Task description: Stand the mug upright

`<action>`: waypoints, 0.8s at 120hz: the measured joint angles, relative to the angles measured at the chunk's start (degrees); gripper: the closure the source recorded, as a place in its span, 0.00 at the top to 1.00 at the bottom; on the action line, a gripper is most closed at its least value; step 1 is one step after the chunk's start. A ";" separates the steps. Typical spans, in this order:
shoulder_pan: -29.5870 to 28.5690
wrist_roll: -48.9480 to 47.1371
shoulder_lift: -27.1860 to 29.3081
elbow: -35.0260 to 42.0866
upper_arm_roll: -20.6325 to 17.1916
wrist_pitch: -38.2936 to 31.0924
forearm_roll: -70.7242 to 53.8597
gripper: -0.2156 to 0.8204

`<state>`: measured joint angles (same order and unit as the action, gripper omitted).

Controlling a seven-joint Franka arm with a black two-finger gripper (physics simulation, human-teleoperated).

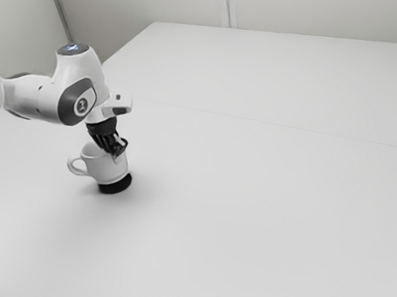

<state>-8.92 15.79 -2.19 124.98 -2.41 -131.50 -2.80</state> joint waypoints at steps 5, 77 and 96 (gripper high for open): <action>-0.33 -0.86 -0.70 0.27 -0.04 -0.81 -0.09 0.04; -0.24 -6.98 0.67 -2.35 -2.69 0.08 1.61 0.68; 0.64 -7.59 -0.74 -15.15 -2.78 9.56 1.90 0.74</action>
<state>-8.28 8.20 -2.93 109.84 -5.18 -121.94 -0.90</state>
